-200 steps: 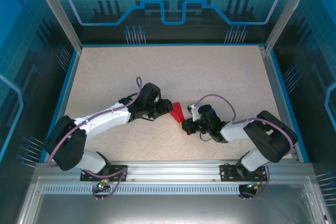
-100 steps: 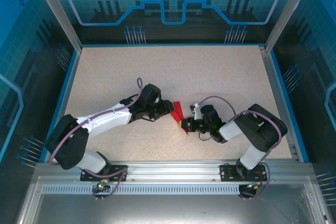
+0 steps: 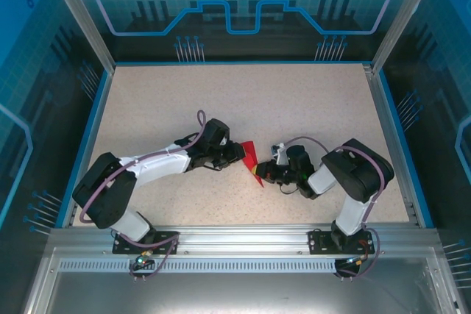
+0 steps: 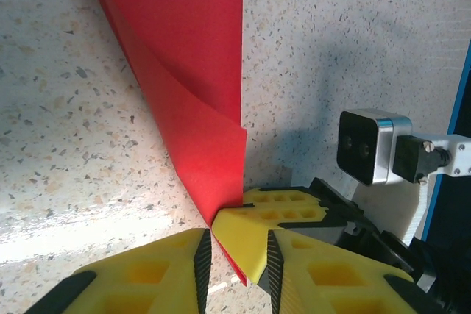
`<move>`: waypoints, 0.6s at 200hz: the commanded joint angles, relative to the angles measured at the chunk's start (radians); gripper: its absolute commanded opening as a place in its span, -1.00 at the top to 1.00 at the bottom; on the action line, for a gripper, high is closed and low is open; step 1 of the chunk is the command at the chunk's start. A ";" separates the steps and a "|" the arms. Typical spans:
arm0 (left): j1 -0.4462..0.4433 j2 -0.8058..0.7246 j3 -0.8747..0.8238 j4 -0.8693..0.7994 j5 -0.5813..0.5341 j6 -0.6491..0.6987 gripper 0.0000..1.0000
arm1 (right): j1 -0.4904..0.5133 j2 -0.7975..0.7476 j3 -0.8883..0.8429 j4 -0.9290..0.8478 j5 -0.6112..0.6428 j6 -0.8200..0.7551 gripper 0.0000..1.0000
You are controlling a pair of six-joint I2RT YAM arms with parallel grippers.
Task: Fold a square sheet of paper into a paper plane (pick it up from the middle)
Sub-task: Fold the wing for the fifth time at the center of the table.
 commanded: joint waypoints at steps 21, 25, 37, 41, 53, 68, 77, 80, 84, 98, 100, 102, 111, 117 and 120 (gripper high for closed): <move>0.002 0.015 -0.016 0.052 0.031 0.016 0.42 | -0.033 -0.011 -0.016 0.013 -0.029 0.092 1.00; 0.002 0.018 -0.017 0.054 0.032 0.016 0.42 | -0.034 -0.016 -0.018 0.013 -0.022 0.096 1.00; 0.002 0.027 -0.016 0.063 0.037 0.016 0.42 | -0.037 -0.035 -0.024 -0.003 -0.008 0.104 1.00; 0.002 0.031 -0.016 0.069 0.041 0.017 0.42 | -0.038 -0.040 -0.020 -0.026 -0.007 0.104 1.00; 0.002 0.046 -0.014 0.088 0.058 0.018 0.42 | -0.038 -0.050 -0.016 -0.053 0.000 0.109 1.00; 0.002 0.065 -0.009 0.108 0.069 0.018 0.42 | -0.043 -0.042 -0.018 -0.027 -0.001 0.141 1.00; 0.002 0.077 -0.007 0.118 0.075 0.017 0.42 | -0.044 -0.032 -0.019 0.001 -0.005 0.159 1.00; 0.002 0.080 -0.005 0.122 0.077 0.018 0.42 | -0.044 -0.031 -0.019 0.007 -0.005 0.165 1.00; 0.002 0.085 -0.003 0.126 0.080 0.019 0.42 | -0.044 -0.028 -0.018 0.016 -0.007 0.171 1.00; 0.002 0.096 0.000 0.139 0.087 0.023 0.41 | -0.044 -0.030 -0.009 0.000 -0.002 0.177 1.00; 0.002 0.097 0.000 0.141 0.089 0.023 0.41 | -0.044 -0.030 -0.007 -0.003 0.000 0.179 1.00; 0.002 0.099 0.002 0.142 0.090 0.023 0.41 | -0.044 -0.030 -0.007 -0.004 0.002 0.180 1.00; 0.002 0.106 0.004 0.153 0.095 0.027 0.41 | -0.046 -0.027 -0.010 -0.004 0.011 0.189 1.00; 0.003 0.111 0.007 0.161 0.100 0.029 0.41 | -0.047 -0.025 -0.011 -0.005 0.015 0.194 1.00; 0.002 0.113 0.008 0.164 0.103 0.029 0.41 | -0.049 -0.024 -0.010 -0.004 0.016 0.197 1.00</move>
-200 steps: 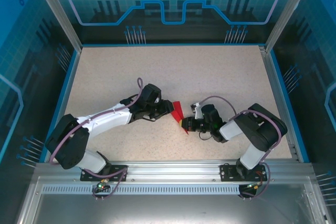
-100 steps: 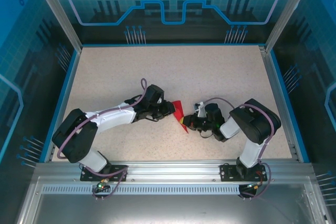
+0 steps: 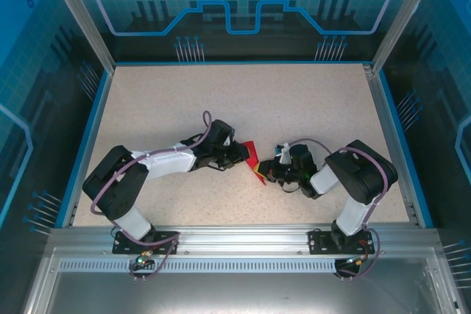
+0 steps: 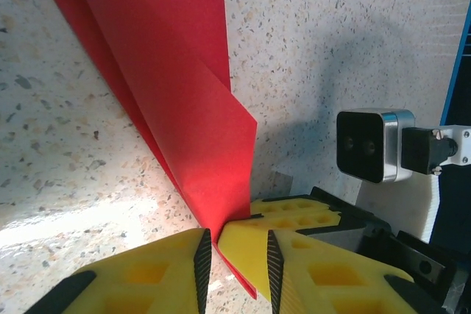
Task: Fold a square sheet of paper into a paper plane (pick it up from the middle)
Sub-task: Fold the wing for the fifth time at the center of the table.
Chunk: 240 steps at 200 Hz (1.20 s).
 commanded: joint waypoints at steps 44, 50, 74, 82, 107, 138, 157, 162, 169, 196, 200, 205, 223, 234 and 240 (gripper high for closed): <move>0.001 0.073 0.035 0.104 0.077 0.039 0.39 | -0.029 0.033 -0.004 0.023 0.031 0.083 1.00; 0.000 0.080 0.034 0.119 0.081 0.034 0.39 | -0.030 0.037 -0.002 0.027 0.030 0.088 1.00; 0.002 0.107 0.040 0.155 0.091 0.033 0.38 | -0.030 0.055 -0.002 0.045 0.027 0.109 1.00; 0.000 0.112 0.043 0.160 0.091 0.033 0.38 | -0.031 0.056 0.001 0.037 0.024 0.108 1.00; 0.000 0.123 0.048 0.184 0.101 0.038 0.36 | -0.032 0.059 -0.001 0.035 0.025 0.112 1.00; -0.001 0.137 0.048 0.190 0.101 0.046 0.35 | -0.036 0.049 0.000 0.040 0.023 0.126 1.00; -0.001 0.156 0.053 0.206 0.107 0.049 0.34 | -0.037 0.046 -0.001 0.041 0.021 0.133 1.00; -0.003 0.162 0.053 0.212 0.110 0.051 0.33 | -0.036 0.047 -0.001 0.043 0.022 0.135 1.00; -0.003 0.170 0.055 0.217 0.110 0.051 0.33 | -0.037 0.048 0.000 0.043 0.023 0.138 1.00; -0.002 0.200 0.064 0.245 0.106 0.057 0.33 | -0.036 0.048 0.001 0.046 0.021 0.139 0.97; -0.003 0.203 0.067 0.247 0.106 0.057 0.33 | -0.037 0.047 0.001 0.046 0.021 0.137 0.96; -0.002 0.207 0.070 0.248 0.105 0.060 0.33 | -0.037 0.046 0.000 0.043 0.022 0.134 0.96; -0.003 0.227 0.085 0.233 0.097 0.069 0.33 | -0.036 0.029 0.000 0.005 0.027 0.111 0.88; -0.003 0.238 0.093 0.227 0.097 0.071 0.33 | -0.034 0.008 0.005 -0.043 0.035 0.082 0.83; -0.003 0.243 0.095 0.227 0.097 0.071 0.33 | -0.033 -0.004 0.011 -0.074 0.036 0.063 0.82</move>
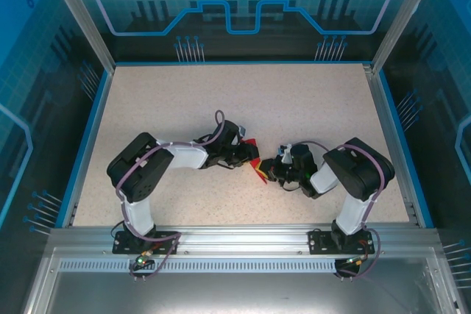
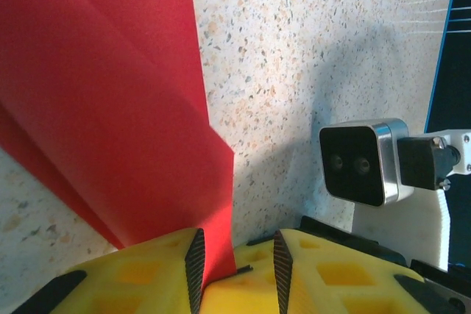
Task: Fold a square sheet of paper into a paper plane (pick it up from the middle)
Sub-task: Fold the wing for the fifth time at the center of the table.
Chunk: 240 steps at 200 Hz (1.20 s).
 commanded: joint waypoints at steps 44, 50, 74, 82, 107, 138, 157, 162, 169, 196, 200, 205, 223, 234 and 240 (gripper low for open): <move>-0.003 0.036 0.054 0.002 0.008 0.042 0.33 | -0.004 -0.154 0.043 -0.361 0.072 -0.204 0.68; -0.002 0.037 0.056 0.000 0.009 0.044 0.33 | -0.002 -0.166 0.047 -0.394 0.081 -0.221 0.65; -0.003 0.042 0.067 -0.008 0.011 0.048 0.33 | 0.003 -0.194 0.075 -0.483 0.085 -0.286 0.56; -0.003 0.043 0.067 -0.007 0.013 0.048 0.33 | 0.005 -0.195 0.085 -0.488 0.076 -0.299 0.52; -0.003 0.047 0.072 -0.019 0.012 0.048 0.34 | 0.016 -0.198 0.116 -0.532 0.053 -0.351 0.33; -0.003 0.054 0.077 -0.022 0.010 0.044 0.34 | 0.023 -0.199 0.144 -0.602 0.071 -0.409 0.32; -0.002 0.054 0.078 -0.028 0.007 0.043 0.35 | 0.023 -0.199 0.152 -0.634 0.081 -0.428 0.38; -0.003 0.054 0.078 -0.032 0.004 0.043 0.35 | 0.023 -0.199 0.152 -0.638 0.086 -0.429 0.44; -0.003 0.054 0.079 -0.033 0.003 0.042 0.35 | 0.022 -0.199 0.153 -0.646 0.095 -0.431 0.51; -0.003 0.050 0.079 -0.042 -0.002 0.043 0.35 | 0.023 -0.193 0.158 -0.650 0.095 -0.440 0.66; -0.003 0.050 0.079 -0.045 -0.003 0.043 0.35 | 0.022 -0.192 0.160 -0.647 0.092 -0.437 0.69; -0.003 0.048 0.080 -0.048 -0.004 0.044 0.35 | 0.022 -0.190 0.160 -0.645 0.088 -0.436 0.72; -0.001 0.042 0.079 -0.053 -0.010 0.047 0.36 | 0.014 -0.181 0.162 -0.635 0.075 -0.424 0.79; -0.001 0.036 0.079 -0.057 -0.012 0.050 0.35 | 0.007 -0.174 0.152 -0.598 0.055 -0.409 0.81; 0.000 0.034 0.081 -0.060 -0.013 0.052 0.35 | 0.001 -0.169 0.150 -0.588 0.044 -0.400 0.82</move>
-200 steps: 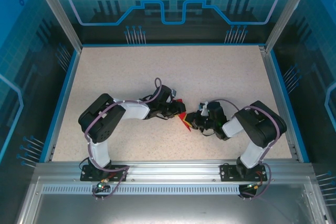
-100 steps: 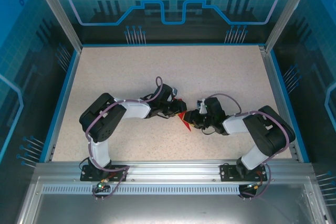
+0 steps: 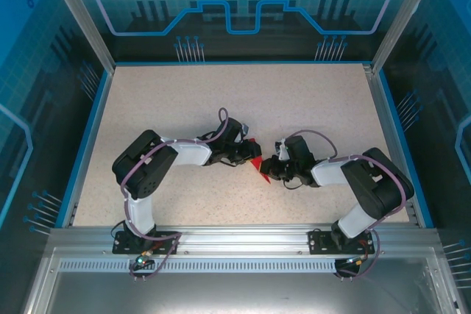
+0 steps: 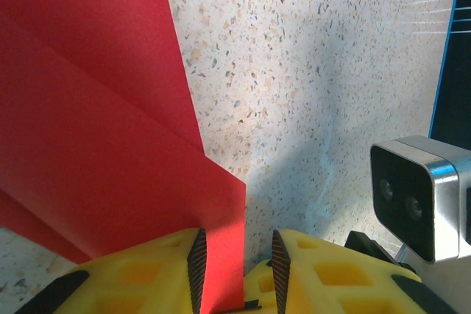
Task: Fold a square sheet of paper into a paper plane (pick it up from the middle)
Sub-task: Fold the wing for the fifth time at the center of the table.
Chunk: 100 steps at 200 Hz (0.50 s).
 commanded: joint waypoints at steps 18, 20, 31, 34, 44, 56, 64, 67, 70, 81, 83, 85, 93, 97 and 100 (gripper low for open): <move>0.003 -0.015 0.029 -0.039 -0.012 0.039 0.35 | -0.028 0.030 -0.003 0.049 -0.065 0.037 0.87; 0.003 -0.015 0.031 -0.041 -0.013 0.039 0.35 | -0.029 0.030 -0.004 0.053 -0.067 0.039 0.88; 0.003 -0.019 0.034 -0.046 -0.013 0.044 0.35 | -0.036 0.027 -0.007 0.067 -0.081 0.048 0.90; 0.003 -0.021 0.034 -0.047 -0.013 0.045 0.34 | -0.038 0.028 -0.005 0.069 -0.084 0.049 0.90; 0.005 -0.024 0.035 -0.047 -0.013 0.047 0.34 | -0.041 0.024 -0.005 0.069 -0.092 0.052 0.92; 0.006 -0.029 0.035 -0.047 -0.010 0.052 0.33 | -0.042 0.022 -0.005 0.091 -0.110 0.066 0.94; 0.008 -0.032 0.037 -0.045 -0.008 0.055 0.32 | -0.044 0.024 -0.008 0.109 -0.119 0.084 0.94; 0.008 -0.033 0.036 -0.044 -0.008 0.055 0.31 | -0.045 0.026 -0.010 0.119 -0.123 0.093 0.94; 0.009 -0.034 0.035 -0.042 -0.008 0.055 0.30 | -0.044 0.027 -0.012 0.131 -0.126 0.101 0.94; 0.008 -0.036 0.034 -0.037 -0.007 0.056 0.28 | -0.044 0.036 -0.015 0.166 -0.137 0.130 0.94; 0.008 -0.034 0.034 -0.037 -0.007 0.055 0.27 | -0.044 0.036 -0.016 0.168 -0.138 0.136 0.94; 0.009 -0.035 0.035 -0.037 -0.006 0.055 0.27 | -0.044 0.038 -0.016 0.170 -0.137 0.139 0.95; 0.009 -0.034 0.035 -0.033 -0.006 0.053 0.25 | -0.044 0.044 -0.018 0.179 -0.134 0.156 0.95; 0.010 -0.033 0.034 -0.029 -0.006 0.054 0.24 | -0.045 0.047 -0.020 0.188 -0.134 0.165 0.95; 0.010 -0.032 0.034 -0.027 -0.005 0.054 0.24 | -0.045 0.051 -0.023 0.200 -0.134 0.172 0.94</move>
